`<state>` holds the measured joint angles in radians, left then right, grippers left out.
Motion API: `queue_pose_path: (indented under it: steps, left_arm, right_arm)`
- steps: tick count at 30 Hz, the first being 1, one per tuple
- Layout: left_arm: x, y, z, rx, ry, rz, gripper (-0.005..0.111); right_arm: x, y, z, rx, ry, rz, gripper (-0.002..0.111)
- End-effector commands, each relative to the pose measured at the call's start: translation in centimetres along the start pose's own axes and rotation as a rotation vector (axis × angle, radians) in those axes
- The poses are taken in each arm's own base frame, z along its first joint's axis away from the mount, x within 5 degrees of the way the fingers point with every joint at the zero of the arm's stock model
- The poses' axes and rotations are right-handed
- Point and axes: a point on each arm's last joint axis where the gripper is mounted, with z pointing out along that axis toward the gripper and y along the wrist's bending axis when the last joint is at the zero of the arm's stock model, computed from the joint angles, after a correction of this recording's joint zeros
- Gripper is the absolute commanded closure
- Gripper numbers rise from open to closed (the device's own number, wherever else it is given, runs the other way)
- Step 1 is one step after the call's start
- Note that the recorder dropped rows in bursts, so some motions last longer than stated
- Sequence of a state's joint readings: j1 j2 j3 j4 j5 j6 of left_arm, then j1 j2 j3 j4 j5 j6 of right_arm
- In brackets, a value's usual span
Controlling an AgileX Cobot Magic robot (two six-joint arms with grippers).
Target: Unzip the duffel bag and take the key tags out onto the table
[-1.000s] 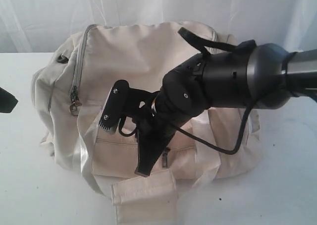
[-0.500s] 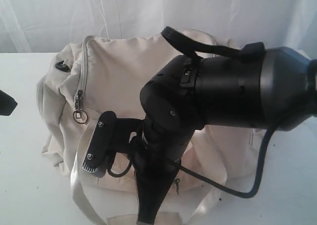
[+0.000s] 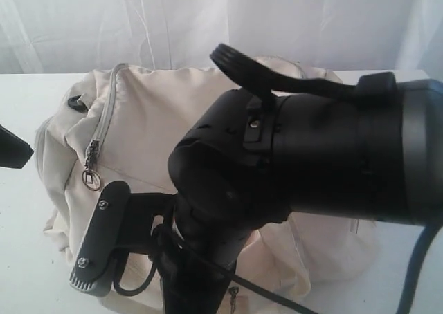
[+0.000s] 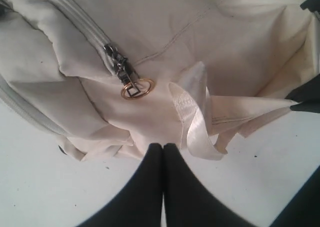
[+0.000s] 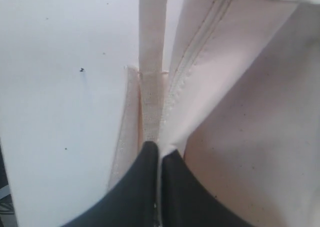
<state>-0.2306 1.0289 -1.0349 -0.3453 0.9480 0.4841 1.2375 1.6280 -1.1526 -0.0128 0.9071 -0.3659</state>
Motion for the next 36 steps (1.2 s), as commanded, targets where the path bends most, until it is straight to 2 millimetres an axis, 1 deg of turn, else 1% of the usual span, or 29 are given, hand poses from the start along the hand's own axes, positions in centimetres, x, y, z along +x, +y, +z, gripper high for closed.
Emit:
queue_pose_path:
  steps: [1,5,7,11,15,19,22,23,25,27,28,31,33,36]
  left_arm:
    - [0.0,-0.4,-0.2,0.032,0.006,0.009,0.107]
    - [0.1,-0.6,-0.3,0.047,0.014,0.016,0.107]
    - [0.0,-0.7,-0.3,0.067,0.012,0.029,0.107]
    - [0.1,-0.8,0.1,0.100,0.042,0.053,0.107]
    - [-0.2,0.1,1.7,0.125,0.088,0.029,0.107]
    - [-1.1,0.6,3.4,0.182,0.061,-0.043,0.107]
    - [-1.4,0.9,4.5,0.222,0.073,-0.077,0.106]
    - [-1.4,1.0,4.8,0.226,0.083,-0.084,0.102]
    - [-1.3,1.3,5.4,0.234,0.102,-0.095,0.091]
    - [-1.0,1.5,6.2,0.239,0.116,-0.113,0.078]
    - [-0.8,1.6,6.7,0.236,0.121,-0.123,0.068]
    - [-0.2,1.9,7.7,0.237,0.147,-0.158,0.048]
    - [-0.1,2.0,8.1,0.227,0.148,-0.188,0.041]
    - [0.0,2.4,8.7,0.199,0.132,-0.198,0.038]
  right_arm:
    - [0.1,1.2,-0.7,-0.066,0.006,0.059,0.108]
    - [0.2,1.8,-0.7,-0.116,0.028,0.075,0.108]
    - [0.1,2.1,-0.8,-0.142,0.021,0.055,0.108]
    - [0.0,2.1,-0.7,-0.137,0.001,0.030,0.108]
    - [-0.1,2.1,-0.7,-0.129,-0.004,0.019,0.108]
    - [-0.1,2.0,-0.7,-0.125,-0.010,0.012,0.108]
    - [-0.1,2.0,-0.7,-0.124,-0.012,0.012,0.108]
    - [-0.2,2.0,-0.7,-0.123,-0.014,0.012,0.108]
    - [-0.2,2.0,-0.7,-0.120,-0.016,0.011,0.108]
    - [-0.2,2.0,-0.7,-0.119,-0.018,0.011,0.108]
    - [-0.2,2.0,-0.7,-0.119,-0.018,0.011,0.108]
    - [-0.3,1.9,-0.7,-0.115,-0.027,0.002,0.108]
    - [-0.3,1.9,-0.7,-0.115,-0.029,0.002,0.108]
    - [-0.3,1.9,-0.7,-0.114,-0.031,-0.001,0.108]
